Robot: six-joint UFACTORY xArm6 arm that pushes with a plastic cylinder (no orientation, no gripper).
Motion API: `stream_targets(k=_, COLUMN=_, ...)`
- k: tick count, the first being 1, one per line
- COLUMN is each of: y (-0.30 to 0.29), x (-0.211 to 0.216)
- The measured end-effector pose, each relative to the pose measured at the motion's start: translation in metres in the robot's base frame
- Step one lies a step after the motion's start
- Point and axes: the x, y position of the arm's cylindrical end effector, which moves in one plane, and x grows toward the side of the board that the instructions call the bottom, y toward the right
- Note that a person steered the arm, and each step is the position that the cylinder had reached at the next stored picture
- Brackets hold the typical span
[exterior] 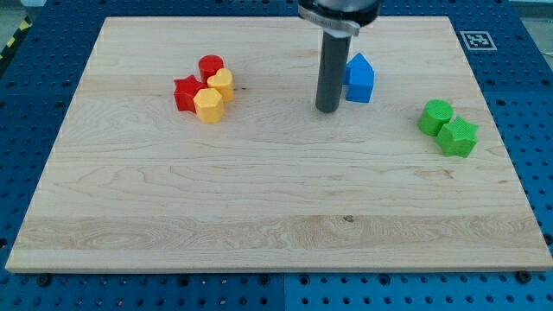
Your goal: Point your arm towards the green star
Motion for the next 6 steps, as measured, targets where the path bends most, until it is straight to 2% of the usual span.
stream_targets(k=1, y=0.035, x=0.058)
stream_targets(k=2, y=0.118, x=0.111)
stream_targets(k=3, y=0.215, x=0.132)
stream_targets(k=4, y=0.269, x=0.102)
stream_targets(k=5, y=0.254, x=0.049)
stream_targets(k=6, y=0.253, x=0.049)
